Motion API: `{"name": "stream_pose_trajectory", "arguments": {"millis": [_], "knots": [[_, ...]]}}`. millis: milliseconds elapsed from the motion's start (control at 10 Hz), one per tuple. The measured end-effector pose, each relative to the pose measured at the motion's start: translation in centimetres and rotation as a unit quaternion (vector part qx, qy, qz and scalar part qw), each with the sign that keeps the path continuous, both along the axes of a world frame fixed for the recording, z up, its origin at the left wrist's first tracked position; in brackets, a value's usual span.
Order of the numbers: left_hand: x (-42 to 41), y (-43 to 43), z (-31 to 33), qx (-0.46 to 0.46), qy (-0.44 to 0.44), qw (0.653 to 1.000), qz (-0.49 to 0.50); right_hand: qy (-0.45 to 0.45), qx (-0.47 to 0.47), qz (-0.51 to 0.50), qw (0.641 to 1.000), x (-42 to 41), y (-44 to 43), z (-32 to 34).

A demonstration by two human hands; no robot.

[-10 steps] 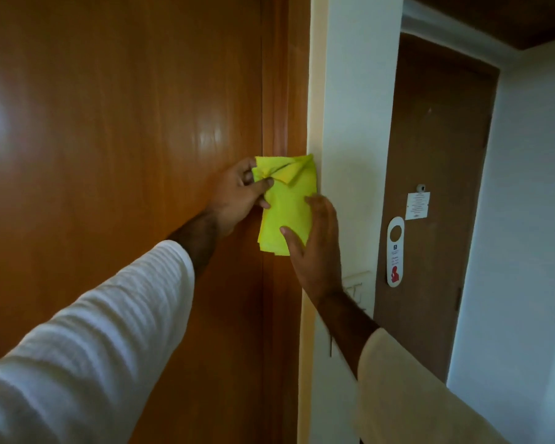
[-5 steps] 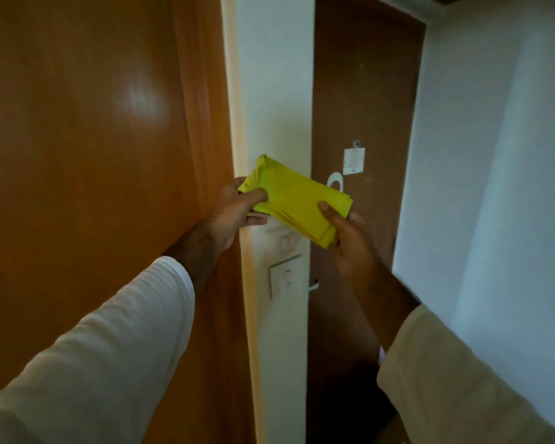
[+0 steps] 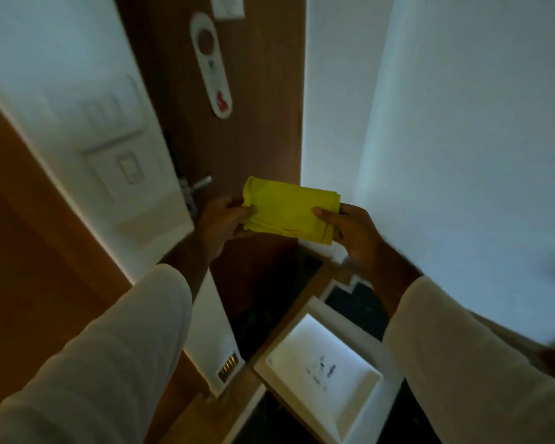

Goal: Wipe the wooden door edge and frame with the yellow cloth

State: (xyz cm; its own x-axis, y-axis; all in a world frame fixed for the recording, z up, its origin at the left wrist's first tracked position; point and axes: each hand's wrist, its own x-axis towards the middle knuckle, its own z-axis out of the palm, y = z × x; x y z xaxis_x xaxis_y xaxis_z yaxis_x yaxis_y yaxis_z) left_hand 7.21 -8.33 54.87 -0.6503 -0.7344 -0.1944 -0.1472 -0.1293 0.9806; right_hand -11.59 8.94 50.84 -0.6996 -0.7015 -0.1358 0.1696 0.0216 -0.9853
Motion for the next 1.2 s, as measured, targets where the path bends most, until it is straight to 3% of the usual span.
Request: {"name": "stream_pose_trajectory", "arguments": {"millis": [200, 500, 700, 1000, 1100, 1200], "knots": [[-5.4, 2.2, -16.6, 0.016, -0.107, 0.993, -0.039, -0.049, 0.135, -0.008, 0.990, -3.8, 5.3, -15.3], [-8.1, 5.2, -40.0, 0.001, -0.253, 0.965, -0.070, -0.059, 0.312, -0.047, 0.947, -3.2, 9.8, -38.0], [-7.6, 7.6, -53.0, -0.105, -0.335, 0.928, -0.126, -0.018, 0.416, -0.045, 0.908, -0.1, 11.5, -51.7], [-7.1, 8.4, -63.8, -0.162, -0.375, 0.898, -0.162, 0.091, 0.508, -0.030, 0.856, 2.2, 12.1, -58.1], [-7.2, 8.9, -63.2, -0.225, -0.403, 0.864, -0.199, 0.143, 0.541, -0.008, 0.829, 2.5, 11.8, -58.1], [-7.3, 9.6, -61.5, -0.339, -0.444, 0.790, -0.251, 0.234, 0.563, 0.009, 0.793, 2.8, 11.4, -56.5]]}}
